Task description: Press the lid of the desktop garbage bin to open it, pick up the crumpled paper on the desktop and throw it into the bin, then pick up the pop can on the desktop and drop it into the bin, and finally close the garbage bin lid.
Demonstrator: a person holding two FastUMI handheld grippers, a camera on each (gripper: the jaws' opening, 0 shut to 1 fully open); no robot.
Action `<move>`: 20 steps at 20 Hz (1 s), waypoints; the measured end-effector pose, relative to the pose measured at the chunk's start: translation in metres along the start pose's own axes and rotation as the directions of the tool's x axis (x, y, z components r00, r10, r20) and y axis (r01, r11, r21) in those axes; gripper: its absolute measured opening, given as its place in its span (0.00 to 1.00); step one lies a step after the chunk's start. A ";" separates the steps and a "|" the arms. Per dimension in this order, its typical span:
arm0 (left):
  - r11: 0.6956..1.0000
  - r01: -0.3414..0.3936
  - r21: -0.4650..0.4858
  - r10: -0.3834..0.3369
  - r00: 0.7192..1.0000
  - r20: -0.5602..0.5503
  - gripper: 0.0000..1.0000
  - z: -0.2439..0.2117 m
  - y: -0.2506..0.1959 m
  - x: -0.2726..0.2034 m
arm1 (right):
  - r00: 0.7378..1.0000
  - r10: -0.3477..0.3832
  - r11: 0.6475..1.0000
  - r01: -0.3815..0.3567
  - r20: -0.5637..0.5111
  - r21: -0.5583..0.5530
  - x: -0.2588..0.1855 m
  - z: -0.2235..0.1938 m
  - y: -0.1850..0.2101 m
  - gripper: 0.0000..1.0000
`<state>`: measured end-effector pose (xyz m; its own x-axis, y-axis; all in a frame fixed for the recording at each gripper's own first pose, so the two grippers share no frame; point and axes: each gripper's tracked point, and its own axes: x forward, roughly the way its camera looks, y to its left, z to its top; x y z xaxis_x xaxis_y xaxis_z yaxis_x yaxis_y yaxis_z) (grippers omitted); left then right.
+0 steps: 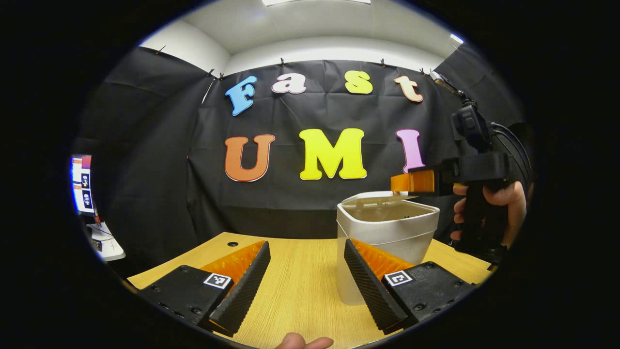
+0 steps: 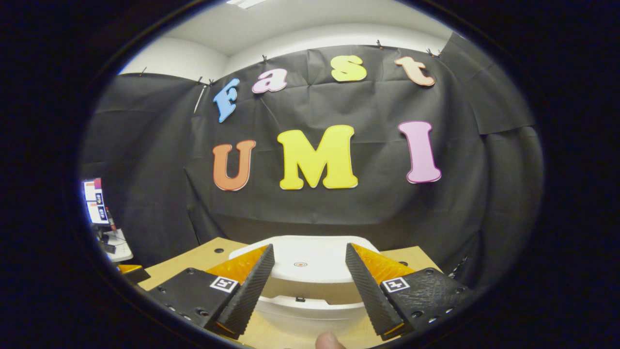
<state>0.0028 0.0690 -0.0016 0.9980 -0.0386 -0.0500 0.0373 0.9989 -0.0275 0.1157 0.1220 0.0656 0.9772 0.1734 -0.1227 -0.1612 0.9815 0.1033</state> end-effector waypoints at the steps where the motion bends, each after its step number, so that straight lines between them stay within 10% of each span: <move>1: 1.000 0.005 -0.004 -0.005 1.000 0.001 0.99 0.001 -0.003 0.000 | 1.000 0.000 1.000 0.000 -0.008 -0.005 0.001 -0.006 -0.001 0.92; 20: 0.999 0.046 -0.023 -0.047 0.998 -0.029 0.98 -0.012 -0.034 0.014 | 0.996 0.036 0.999 -0.034 0.077 -0.036 0.006 -0.039 -0.005 0.98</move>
<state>0.0147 0.0345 -0.0134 0.9932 -0.0861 -0.0780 0.0821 0.9952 -0.0533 0.1169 0.1212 0.0255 0.9784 0.2023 -0.0423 -0.1990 0.9774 0.0720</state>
